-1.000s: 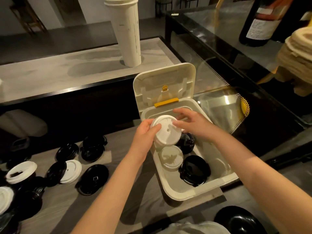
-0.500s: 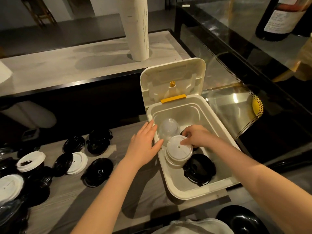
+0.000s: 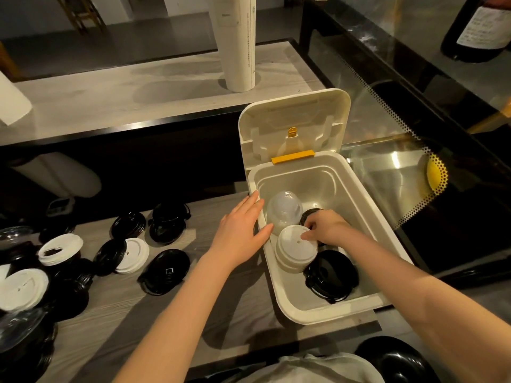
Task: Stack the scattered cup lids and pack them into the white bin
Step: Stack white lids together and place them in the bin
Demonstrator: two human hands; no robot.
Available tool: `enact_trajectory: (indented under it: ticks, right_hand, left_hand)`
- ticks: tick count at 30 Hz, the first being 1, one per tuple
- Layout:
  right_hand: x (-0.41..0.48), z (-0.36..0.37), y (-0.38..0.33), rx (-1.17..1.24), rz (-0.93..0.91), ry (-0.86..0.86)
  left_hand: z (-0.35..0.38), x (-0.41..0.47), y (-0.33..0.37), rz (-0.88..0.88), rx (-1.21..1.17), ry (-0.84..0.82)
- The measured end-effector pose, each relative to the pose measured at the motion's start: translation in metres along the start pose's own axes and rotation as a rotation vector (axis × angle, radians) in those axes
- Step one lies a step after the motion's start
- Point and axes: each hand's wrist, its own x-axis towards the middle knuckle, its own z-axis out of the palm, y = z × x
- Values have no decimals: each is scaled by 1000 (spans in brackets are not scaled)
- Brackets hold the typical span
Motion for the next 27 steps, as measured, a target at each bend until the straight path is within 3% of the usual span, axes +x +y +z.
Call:
enact_trajectory:
  ticks: [4, 8, 12, 17, 24, 27]
  right_hand:
    - [0, 3, -10, -164, -1, 34]
    - [-14, 2, -11, -321, -157, 116]
    - [-28, 6, -13, -369, -363, -15]
    - [-28, 19, -26, -625, -413, 39]
    - [-31, 19, -25, -550, -400, 53]
    - [-35, 4, -35, -379, -376, 171]
  left_hand:
    - [0, 1, 0, 0, 30, -12]
    - [-1, 1, -2, 21, 84, -21]
    - [-6, 3, -6, 35, 176, -44]
    - [-9, 2, -5, 26, 204, -51]
    - [-13, 1, -10, 42, 237, -64]
    - [-20, -2, -24, 9, 270, -76]
